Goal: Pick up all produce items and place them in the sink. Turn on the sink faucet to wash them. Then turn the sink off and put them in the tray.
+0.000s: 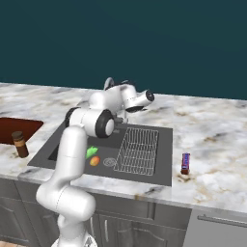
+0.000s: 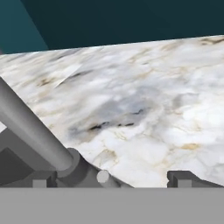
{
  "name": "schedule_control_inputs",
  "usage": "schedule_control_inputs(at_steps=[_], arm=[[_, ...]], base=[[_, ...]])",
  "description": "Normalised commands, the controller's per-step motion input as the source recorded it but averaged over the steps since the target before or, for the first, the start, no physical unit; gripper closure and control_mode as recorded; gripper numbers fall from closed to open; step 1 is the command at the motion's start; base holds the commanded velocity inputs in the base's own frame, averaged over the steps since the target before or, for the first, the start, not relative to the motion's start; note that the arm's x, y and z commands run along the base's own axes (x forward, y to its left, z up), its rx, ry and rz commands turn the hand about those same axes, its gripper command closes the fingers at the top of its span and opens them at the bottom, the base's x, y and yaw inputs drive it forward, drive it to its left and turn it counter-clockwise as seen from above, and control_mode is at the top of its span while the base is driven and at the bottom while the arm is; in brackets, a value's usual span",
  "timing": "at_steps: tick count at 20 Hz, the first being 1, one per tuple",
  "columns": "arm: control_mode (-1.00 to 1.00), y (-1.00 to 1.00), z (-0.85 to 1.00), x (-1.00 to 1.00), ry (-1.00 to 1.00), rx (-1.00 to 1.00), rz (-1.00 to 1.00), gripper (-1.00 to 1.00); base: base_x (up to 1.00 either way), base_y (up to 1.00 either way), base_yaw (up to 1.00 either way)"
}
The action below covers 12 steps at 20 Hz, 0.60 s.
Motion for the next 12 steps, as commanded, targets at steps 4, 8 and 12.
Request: schedule_control_inputs(at_steps=[4,8,12], arm=[[-1.0,0.14,-0.18,0.03,0.0,0.0,0.04,-1.0],[-1.0,0.0,0.0,0.0,0.0,0.0,0.0,-1.0],[-1.0,0.0,-0.03,0.0,0.0,0.0,0.0,-1.0]], base=[[0.0,0.0,0.0],[0.0,0.0,0.0],[0.0,0.0,0.0]])
